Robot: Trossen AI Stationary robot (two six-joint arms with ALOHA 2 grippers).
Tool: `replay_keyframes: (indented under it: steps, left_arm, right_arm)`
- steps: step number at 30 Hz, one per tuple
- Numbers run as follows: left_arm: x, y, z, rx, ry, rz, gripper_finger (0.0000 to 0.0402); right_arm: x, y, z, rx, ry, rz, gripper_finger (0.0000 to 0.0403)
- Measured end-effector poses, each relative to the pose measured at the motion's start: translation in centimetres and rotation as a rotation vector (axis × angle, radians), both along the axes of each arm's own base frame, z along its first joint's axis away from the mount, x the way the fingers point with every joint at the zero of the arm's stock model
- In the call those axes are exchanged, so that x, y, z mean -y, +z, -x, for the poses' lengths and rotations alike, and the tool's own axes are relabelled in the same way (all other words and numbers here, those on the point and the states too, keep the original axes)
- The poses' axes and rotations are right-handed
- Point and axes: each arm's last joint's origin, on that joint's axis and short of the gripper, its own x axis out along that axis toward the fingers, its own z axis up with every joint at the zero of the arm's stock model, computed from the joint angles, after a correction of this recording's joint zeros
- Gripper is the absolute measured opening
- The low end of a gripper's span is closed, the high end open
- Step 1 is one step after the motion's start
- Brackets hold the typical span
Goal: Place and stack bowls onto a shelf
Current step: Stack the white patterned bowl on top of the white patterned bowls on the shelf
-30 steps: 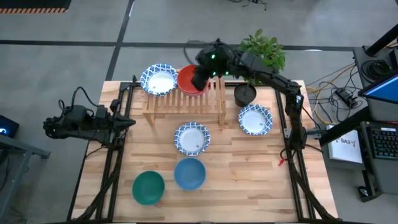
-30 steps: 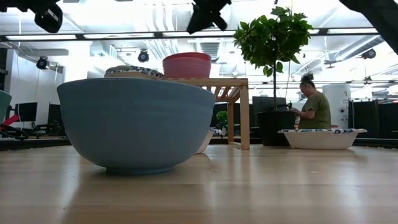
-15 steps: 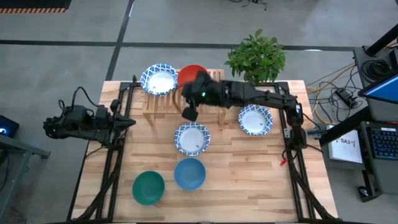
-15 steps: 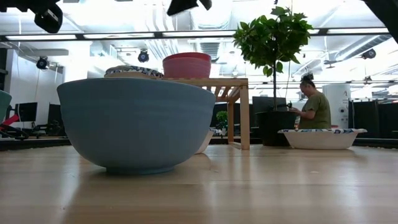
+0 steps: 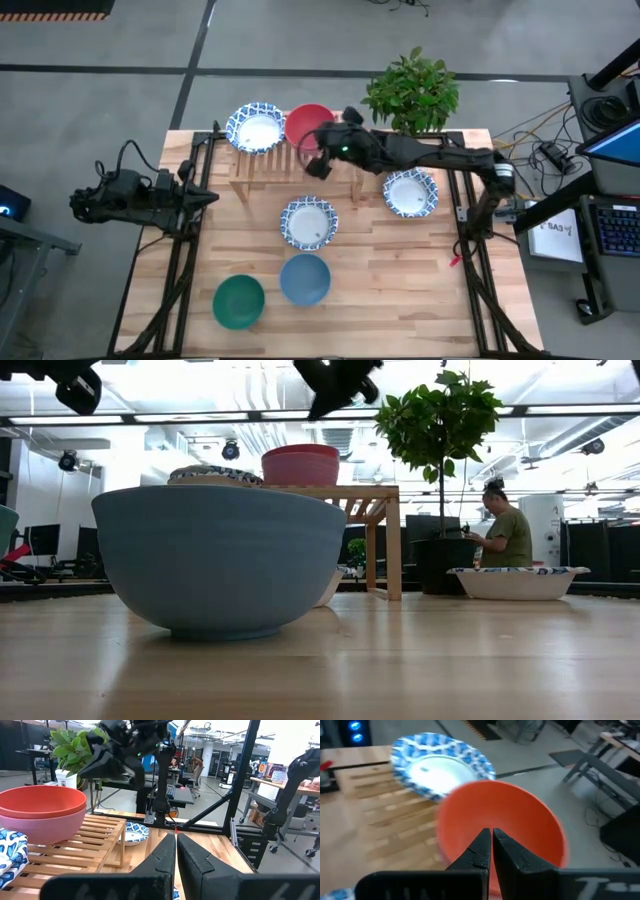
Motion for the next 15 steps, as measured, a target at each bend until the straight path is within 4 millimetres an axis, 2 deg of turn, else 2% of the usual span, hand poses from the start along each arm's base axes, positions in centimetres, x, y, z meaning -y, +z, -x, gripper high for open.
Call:
replay_keyframes:
  steps: [5, 10, 15]
  left_arm:
    - [0.0, 0.0, 0.0, 0.001, 0.000, 0.000, 0.0000]
    - [0.0, 0.0, 0.0, 0.003, 0.000, 0.000, 0.0000]
    - [0.0, 0.0, 0.0, 0.003, 0.000, 0.000, 0.0000]
  right_arm:
    - [0.5, -3.0, 1.8, 0.083, -0.031, 0.000, 0.0009]
    - [1.0, -5.2, 3.4, 0.190, -0.077, 0.003, 0.0009]
    - [0.9, -7.1, 3.8, 0.201, -0.089, -0.007, 0.0009]
